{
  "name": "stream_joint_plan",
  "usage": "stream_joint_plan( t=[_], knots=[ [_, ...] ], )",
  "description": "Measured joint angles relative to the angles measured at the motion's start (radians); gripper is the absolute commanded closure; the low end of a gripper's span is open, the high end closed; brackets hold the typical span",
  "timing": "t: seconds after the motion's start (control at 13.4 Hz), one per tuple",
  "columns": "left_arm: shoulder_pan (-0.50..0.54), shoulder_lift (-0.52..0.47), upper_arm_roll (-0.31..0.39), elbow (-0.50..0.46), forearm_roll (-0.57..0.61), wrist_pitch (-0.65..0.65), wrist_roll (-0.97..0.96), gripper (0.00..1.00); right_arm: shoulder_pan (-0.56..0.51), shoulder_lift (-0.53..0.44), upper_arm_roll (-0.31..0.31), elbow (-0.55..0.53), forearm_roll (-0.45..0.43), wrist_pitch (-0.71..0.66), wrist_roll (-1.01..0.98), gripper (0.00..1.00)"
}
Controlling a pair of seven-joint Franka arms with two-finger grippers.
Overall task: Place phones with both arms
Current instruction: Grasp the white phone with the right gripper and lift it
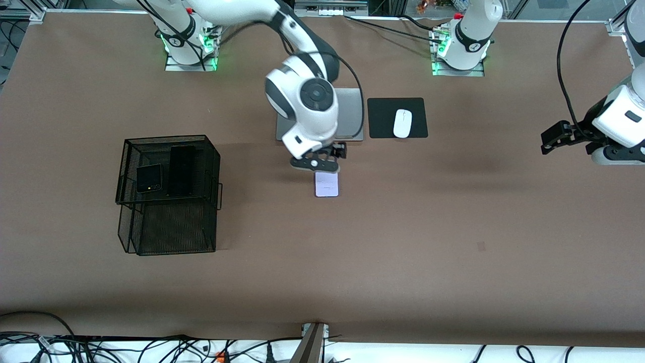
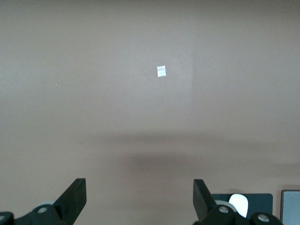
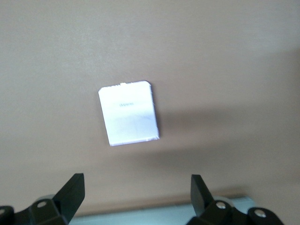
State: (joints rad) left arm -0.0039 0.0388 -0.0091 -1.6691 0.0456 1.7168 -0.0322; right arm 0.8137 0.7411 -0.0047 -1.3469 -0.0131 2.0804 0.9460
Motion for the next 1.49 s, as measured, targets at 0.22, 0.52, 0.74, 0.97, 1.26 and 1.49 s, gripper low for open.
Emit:
stream_joint_plan(
  t=[0.22, 0.52, 0.74, 0.97, 1.26, 1.49],
  knots=[
    [0.003, -0.010, 0.000, -0.017, 0.000, 0.010, 0.000, 0.00, 0.006, 0.108, -0.002, 0.052, -0.021, 0.076, 0.010, 0.00],
    [0.003, -0.010, -0.001, -0.017, -0.004, 0.010, 0.000, 0.00, 0.007, 0.182, -0.004, 0.066, -0.066, 0.124, 0.010, 0.00],
    [0.003, -0.011, -0.004, -0.018, -0.005, 0.010, 0.000, 0.00, 0.013, 0.218, -0.004, 0.067, -0.069, 0.173, 0.010, 0.00],
    [0.000, -0.013, -0.019, -0.017, -0.006, 0.013, 0.000, 0.00, 0.015, 0.226, -0.004, 0.068, -0.071, 0.190, 0.008, 0.38],
    [-0.006, -0.015, -0.028, -0.017, -0.006, 0.019, 0.000, 0.00, 0.015, 0.221, -0.005, 0.081, -0.087, 0.180, -0.029, 1.00],
    [-0.006, -0.015, -0.029, -0.017, -0.006, 0.019, 0.000, 0.00, 0.012, 0.218, -0.013, 0.108, -0.091, 0.134, -0.032, 1.00]
  ],
)
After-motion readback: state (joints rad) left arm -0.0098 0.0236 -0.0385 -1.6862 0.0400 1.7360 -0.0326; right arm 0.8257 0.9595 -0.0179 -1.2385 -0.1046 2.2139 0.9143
